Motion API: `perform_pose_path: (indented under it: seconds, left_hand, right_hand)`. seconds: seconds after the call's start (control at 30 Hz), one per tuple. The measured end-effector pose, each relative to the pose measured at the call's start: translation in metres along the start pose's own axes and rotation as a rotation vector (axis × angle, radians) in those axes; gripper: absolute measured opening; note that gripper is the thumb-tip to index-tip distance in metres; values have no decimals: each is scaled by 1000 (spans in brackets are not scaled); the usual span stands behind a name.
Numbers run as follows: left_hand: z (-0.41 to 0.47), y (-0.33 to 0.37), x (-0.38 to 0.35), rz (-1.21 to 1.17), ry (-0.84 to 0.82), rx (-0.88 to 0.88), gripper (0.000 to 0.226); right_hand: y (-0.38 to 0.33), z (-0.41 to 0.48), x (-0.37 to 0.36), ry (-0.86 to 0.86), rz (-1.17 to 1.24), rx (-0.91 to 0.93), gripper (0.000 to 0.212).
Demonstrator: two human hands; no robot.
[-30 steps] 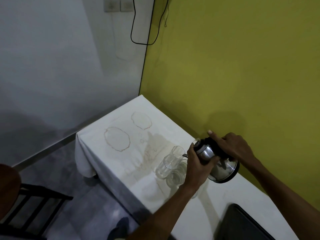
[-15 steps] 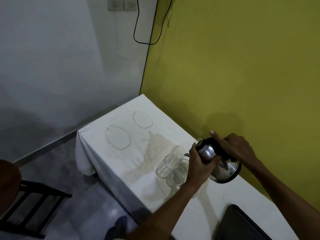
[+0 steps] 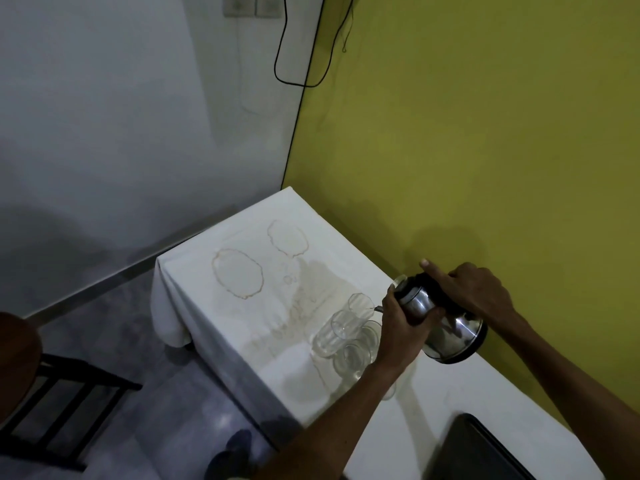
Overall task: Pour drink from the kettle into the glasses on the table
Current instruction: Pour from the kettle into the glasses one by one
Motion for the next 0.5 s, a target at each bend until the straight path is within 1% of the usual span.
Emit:
perform_pose_path:
  seconds: [0.17,0.3,0.5]
  left_hand:
    - [2,3,1,-9,-6,-5,100]
    - [4,4,3,-10,4,13,83]
    - [6,4,6,-21,22,16,75]
  right_hand:
    - [-7,3,0,30,-21,37,92]
    - [-12,4,1,50,-42,62,90]
    - [-20,4,3,88,-81,83,87]
Point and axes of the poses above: each hand's wrist, its own z-axis towards the middle knuckle, its own x-axis out of the back of the hand, y = z × x, the point moved 7 cm from there along z, towards the middle knuckle, and after that the axes turned 10 degrees about -x, right-handed, at the moved point
